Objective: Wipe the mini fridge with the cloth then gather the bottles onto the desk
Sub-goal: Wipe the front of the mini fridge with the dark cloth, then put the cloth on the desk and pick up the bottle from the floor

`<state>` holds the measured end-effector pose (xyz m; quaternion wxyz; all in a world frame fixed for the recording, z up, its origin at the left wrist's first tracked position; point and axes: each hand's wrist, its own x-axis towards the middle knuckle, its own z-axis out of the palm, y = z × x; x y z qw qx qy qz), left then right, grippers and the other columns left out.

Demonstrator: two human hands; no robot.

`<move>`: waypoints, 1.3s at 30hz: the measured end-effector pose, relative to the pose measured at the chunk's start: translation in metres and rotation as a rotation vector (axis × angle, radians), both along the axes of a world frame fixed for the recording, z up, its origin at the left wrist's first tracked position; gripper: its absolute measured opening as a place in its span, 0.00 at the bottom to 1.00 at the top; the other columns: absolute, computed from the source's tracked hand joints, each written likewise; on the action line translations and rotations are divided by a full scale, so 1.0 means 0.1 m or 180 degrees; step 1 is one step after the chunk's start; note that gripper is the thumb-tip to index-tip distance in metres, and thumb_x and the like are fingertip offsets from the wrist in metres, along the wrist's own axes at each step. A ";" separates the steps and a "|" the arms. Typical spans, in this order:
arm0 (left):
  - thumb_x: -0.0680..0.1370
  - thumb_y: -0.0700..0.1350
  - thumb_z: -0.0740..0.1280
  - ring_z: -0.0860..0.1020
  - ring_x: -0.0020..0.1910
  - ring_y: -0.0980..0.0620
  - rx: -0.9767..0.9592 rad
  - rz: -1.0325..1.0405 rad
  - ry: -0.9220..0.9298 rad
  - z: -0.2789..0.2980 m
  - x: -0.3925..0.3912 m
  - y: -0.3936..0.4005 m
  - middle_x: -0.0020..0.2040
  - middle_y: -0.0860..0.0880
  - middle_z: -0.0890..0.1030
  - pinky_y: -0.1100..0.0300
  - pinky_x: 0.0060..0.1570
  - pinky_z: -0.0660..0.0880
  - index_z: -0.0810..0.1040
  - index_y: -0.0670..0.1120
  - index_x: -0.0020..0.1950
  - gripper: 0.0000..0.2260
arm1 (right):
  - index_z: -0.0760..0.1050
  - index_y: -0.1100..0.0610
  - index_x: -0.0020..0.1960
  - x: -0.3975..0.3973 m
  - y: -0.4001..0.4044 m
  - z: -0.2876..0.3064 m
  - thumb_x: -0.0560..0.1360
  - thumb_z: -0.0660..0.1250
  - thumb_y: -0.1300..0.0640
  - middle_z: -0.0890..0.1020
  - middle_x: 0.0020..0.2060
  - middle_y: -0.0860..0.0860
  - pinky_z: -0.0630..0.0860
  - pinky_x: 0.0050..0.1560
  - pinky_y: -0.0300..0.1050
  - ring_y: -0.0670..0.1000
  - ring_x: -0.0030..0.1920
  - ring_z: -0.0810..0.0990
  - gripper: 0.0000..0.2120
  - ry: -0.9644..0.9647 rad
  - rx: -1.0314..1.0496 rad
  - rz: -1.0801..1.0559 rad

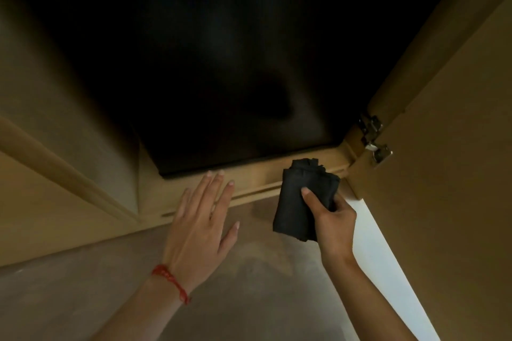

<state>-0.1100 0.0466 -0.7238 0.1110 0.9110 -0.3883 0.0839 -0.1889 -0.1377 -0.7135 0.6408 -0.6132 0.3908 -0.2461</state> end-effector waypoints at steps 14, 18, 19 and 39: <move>0.80 0.58 0.41 0.68 0.67 0.40 0.0683 -0.0047 0.0567 0.12 -0.57 0.09 0.68 0.38 0.70 0.39 0.63 0.62 0.60 0.41 0.70 0.27 | 0.75 0.52 0.39 -0.77 0.22 0.22 0.71 0.71 0.55 0.80 0.35 0.45 0.75 0.28 0.28 0.45 0.37 0.79 0.05 0.0786 0.0269 -0.0130; 0.80 0.58 0.41 0.68 0.67 0.38 0.0622 -0.0217 0.0676 0.62 -0.67 0.12 0.68 0.37 0.70 0.38 0.63 0.65 0.62 0.41 0.69 0.27 | 0.76 0.53 0.42 -0.90 0.26 0.63 0.71 0.70 0.53 0.79 0.36 0.45 0.75 0.30 0.30 0.46 0.38 0.79 0.05 0.0964 0.0394 -0.0108; 0.80 0.58 0.42 0.68 0.67 0.39 0.0630 -0.0282 0.0717 0.76 -0.71 0.13 0.68 0.37 0.70 0.38 0.63 0.65 0.62 0.41 0.69 0.27 | 0.75 0.51 0.40 -0.93 0.26 0.77 0.71 0.70 0.53 0.80 0.36 0.45 0.75 0.30 0.31 0.46 0.38 0.80 0.04 0.1009 0.0407 -0.0108; 0.78 0.52 0.54 0.66 0.69 0.42 0.0171 -0.0449 0.0785 4.02 -0.95 -0.23 0.69 0.40 0.70 0.43 0.67 0.62 0.66 0.42 0.69 0.23 | 0.78 0.59 0.43 -1.11 0.17 4.18 0.70 0.71 0.54 0.82 0.35 0.53 0.76 0.32 0.42 0.50 0.37 0.81 0.08 0.0940 0.0481 -0.0281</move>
